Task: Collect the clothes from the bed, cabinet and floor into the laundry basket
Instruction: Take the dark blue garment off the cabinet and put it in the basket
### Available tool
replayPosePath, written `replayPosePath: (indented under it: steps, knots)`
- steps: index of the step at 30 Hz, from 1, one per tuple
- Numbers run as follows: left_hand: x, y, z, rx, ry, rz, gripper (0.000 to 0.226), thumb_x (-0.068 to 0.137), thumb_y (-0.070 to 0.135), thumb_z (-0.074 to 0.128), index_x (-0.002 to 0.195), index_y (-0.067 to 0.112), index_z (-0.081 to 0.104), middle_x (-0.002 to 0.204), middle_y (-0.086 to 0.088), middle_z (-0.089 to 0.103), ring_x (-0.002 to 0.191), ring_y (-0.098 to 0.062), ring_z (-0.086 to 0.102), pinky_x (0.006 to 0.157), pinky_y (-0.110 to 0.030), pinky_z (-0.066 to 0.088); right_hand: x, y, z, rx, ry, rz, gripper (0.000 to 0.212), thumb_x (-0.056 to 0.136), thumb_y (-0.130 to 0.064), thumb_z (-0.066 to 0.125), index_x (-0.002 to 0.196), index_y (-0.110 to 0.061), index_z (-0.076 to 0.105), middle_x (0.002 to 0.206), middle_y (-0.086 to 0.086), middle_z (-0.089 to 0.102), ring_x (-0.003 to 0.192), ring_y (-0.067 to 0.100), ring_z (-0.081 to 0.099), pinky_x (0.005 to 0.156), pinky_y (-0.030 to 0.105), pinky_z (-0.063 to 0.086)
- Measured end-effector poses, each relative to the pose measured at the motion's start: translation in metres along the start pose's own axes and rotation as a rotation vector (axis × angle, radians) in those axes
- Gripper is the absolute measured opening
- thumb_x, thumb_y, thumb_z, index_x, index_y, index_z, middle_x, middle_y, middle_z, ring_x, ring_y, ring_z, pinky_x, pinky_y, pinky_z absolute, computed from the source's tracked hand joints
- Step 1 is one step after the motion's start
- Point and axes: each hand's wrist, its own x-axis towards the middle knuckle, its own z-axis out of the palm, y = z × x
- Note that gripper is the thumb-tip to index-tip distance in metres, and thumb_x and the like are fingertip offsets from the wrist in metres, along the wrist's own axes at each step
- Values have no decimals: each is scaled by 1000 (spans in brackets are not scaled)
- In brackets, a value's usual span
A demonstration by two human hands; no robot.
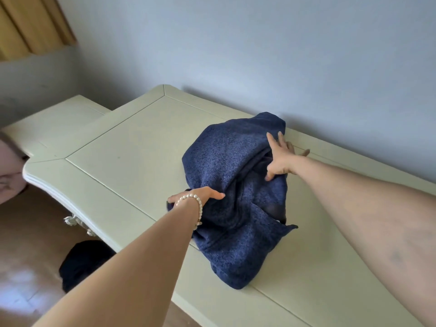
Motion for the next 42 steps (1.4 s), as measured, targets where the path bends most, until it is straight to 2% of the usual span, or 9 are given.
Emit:
replayPosePath:
  steps: [3,7,11,13,16,18,27,38,42]
  knots:
    - [7,0,7,-110,196,29,101,57,20,87,137,3,29,130,-17,50,117,-43,53,71,-50,53,20,-3,2,-207,-11,-53,139,62,-30,88,151,-38,-18,161,-2,-30,150,25,-21,107,77,-6]
    - [20,3,8,-111,302,139,90,65,25,85,133,4,30,129,-16,50,123,-38,47,96,-49,47,46,0,11,-377,-9,-140,107,59,-63,76,149,-38,25,166,1,-5,148,29,-25,101,77,-16]
    - [18,-7,1,121,389,27,107,55,66,76,133,5,37,132,-16,45,128,-32,37,107,-41,37,43,4,13,-171,12,-200,53,65,-71,65,98,-31,54,125,-2,63,132,29,44,111,70,0]
    - [13,-10,0,150,366,-13,116,47,76,72,134,7,39,133,-18,42,127,-32,37,108,-39,35,42,14,8,-46,4,-145,71,55,-77,67,106,-29,55,123,-1,62,121,27,50,109,57,24]
    - [15,-11,-1,89,276,-53,135,13,70,78,130,12,44,131,-17,43,123,-35,43,104,-45,43,35,29,5,-17,-179,-54,117,45,-77,74,144,-27,37,154,8,33,143,31,25,115,52,24]
    - [16,-12,-1,130,200,-28,138,5,58,80,132,12,47,129,-14,52,119,-36,51,97,-48,47,28,34,8,146,-296,-73,107,51,-57,87,141,-23,41,150,5,41,138,27,36,114,44,32]
    - [-14,-17,-2,-260,205,194,97,62,18,86,138,22,26,127,-7,49,118,-38,52,83,-49,49,-17,23,41,883,-226,15,50,59,-19,91,105,-14,72,106,5,73,93,18,67,77,30,52]
    - [-78,-17,-100,-417,513,500,85,56,36,89,126,25,41,122,-5,59,99,-25,55,96,-38,47,-62,-78,-8,1161,-196,-213,121,15,-40,98,126,-8,62,111,11,74,100,26,71,86,36,57]
    - [-103,-46,-167,-384,627,534,74,54,39,89,119,22,59,115,2,67,109,-23,62,99,-31,47,-100,-148,-7,1118,-301,-322,88,52,-29,94,131,-13,59,119,7,70,91,18,67,67,30,51]
